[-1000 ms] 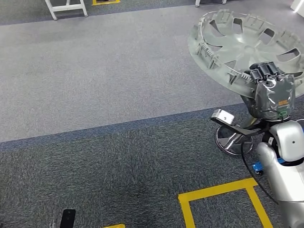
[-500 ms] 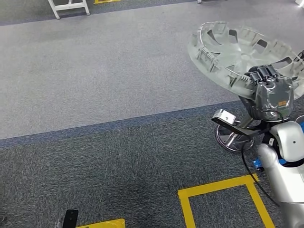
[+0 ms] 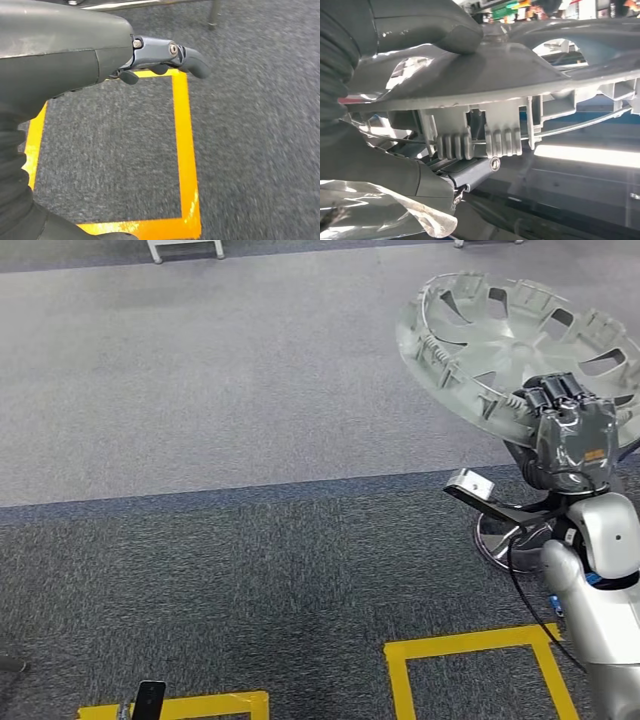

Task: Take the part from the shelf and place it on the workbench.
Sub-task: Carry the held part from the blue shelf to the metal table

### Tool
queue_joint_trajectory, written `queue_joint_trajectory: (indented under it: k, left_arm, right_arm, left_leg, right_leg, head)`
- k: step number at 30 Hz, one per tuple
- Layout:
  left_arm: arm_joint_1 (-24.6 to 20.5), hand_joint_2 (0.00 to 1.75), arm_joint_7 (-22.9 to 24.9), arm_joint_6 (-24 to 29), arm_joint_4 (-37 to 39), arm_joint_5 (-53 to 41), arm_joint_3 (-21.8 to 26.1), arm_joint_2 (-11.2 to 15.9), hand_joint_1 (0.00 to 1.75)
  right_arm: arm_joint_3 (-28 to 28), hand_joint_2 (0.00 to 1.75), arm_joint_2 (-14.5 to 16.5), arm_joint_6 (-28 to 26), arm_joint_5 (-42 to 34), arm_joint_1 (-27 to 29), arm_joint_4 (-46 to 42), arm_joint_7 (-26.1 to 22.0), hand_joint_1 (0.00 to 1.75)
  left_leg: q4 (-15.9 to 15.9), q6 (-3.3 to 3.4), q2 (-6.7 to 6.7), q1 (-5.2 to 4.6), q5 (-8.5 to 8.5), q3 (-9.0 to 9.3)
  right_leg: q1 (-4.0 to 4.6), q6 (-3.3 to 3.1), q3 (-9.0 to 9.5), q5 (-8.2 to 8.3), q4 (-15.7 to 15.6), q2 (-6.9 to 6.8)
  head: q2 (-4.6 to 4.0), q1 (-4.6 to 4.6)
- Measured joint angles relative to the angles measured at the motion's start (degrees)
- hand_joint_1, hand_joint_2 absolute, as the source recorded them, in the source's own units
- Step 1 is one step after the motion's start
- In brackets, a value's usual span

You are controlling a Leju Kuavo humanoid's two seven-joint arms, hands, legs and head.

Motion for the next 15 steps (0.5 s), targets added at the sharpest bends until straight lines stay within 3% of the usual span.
queue_joint_trajectory:
  k: [3, 4, 7, 8, 9, 10, 12, 14, 15]
  left_arm:
    - [0.04, 1.75, -0.04, 0.02, 0.00, 0.00, 0.00, 0.07, 0.00]
    - [-0.01, 1.75, -0.16, 0.01, 0.00, 0.01, 0.00, 0.09, 0.00]
    - [-0.17, 1.75, -0.55, -0.04, 0.00, 0.02, 0.00, -0.05, 0.00]
    - [-0.15, 1.75, -0.52, -0.03, 0.00, -0.02, 0.00, -0.10, 0.00]
    - [-0.14, 1.75, -0.48, -0.02, 0.00, -0.08, -0.01, -0.11, 0.00]
    - [-0.14, 1.75, -0.43, -0.01, 0.00, -0.16, -0.01, -0.12, 0.00]
    - [-0.19, 1.75, -0.42, -0.01, 0.00, -0.31, -0.02, -0.12, 0.00]
    - [-0.19, 1.75, -0.45, -0.01, 0.00, -0.37, -0.02, -0.12, 0.00]
    - [-0.10, 1.75, -0.46, -0.01, 0.00, -0.38, -0.02, -0.11, 0.00]
  right_arm:
    - [-0.01, 1.75, 0.00, -0.01, 0.09, -0.15, -0.03, -0.06, 1.75]
    - [-0.05, 1.75, -0.07, 0.09, 0.11, -0.46, -0.08, -0.20, 1.75]
    - [-0.23, 1.75, -0.37, 0.77, -0.07, -1.75, -0.20, -0.55, 1.75]
    - [-0.31, 1.75, -0.48, 0.99, -0.21, -2.04, -0.20, -0.57, 1.75]
    - [-0.40, 1.75, -0.61, 1.18, -0.36, -2.31, -0.20, -0.62, 1.75]
    - [-0.50, 1.75, -0.75, 1.29, -0.48, -2.61, -0.21, -0.70, 1.75]
    - [-0.60, 1.75, -0.99, 1.42, -0.58, -3.22, -0.28, -0.89, 1.75]
    - [-0.67, 1.75, -1.20, 1.51, -0.55, -3.67, -0.44, -1.09, 1.75]
    - [-0.71, 1.75, -1.26, 1.54, -0.55, -3.84, -0.55, -1.19, 1.75]
  left_leg:
    - [-0.51, 0.28, -0.79, 0.03, 0.19, 0.07]
    - [-0.99, 0.68, -1.80, 0.18, 0.50, 0.19]
    - [-1.89, 1.59, -5.21, 0.58, 1.20, 0.49]
    - [-1.77, 1.57, -5.95, 0.62, 1.19, 0.51]
    - [-1.57, 1.51, -6.70, 0.71, 1.12, 0.53]
    - [-1.21, 1.36, -7.49, 0.84, 0.96, 0.52]
    - [-0.10, 0.85, -8.93, 1.00, 0.48, -0.03]
    - [0.75, 0.28, -10.16, 1.16, 0.41, -1.02]
    - [0.96, 0.07, -10.75, 1.27, 0.54, -1.40]
  right_leg:
    - [-0.16, 0.25, -0.11, -0.17, -0.06, -0.52]
    - [-0.28, 0.48, -1.59, -1.65, 2.83, 0.86]
    - [-0.49, 1.18, -8.38, -6.47, 15.61, 5.52]
    - [-0.52, 1.31, -9.01, -5.75, 16.18, 5.57]
    - [-0.58, 1.39, -8.49, -3.97, 14.46, 5.63]
    - [-0.71, 1.51, -6.99, -1.51, 10.80, 6.05]
    - [-1.06, 1.65, -3.67, 1.12, 3.79, 8.27]
    - [-1.10, 1.45, -2.32, 0.89, 1.39, 9.63]
    - [-1.01, 1.23, -2.17, 0.81, 1.16, 9.22]
  head:
    - [0.00, -0.08]
    - [0.01, 0.10]
    - [0.01, 0.66]
    - [0.00, 0.66]
    - [0.00, 0.67]
    - [0.00, 0.67]
    - [0.01, 0.64]
    - [0.01, 0.58]
    - [0.01, 0.52]
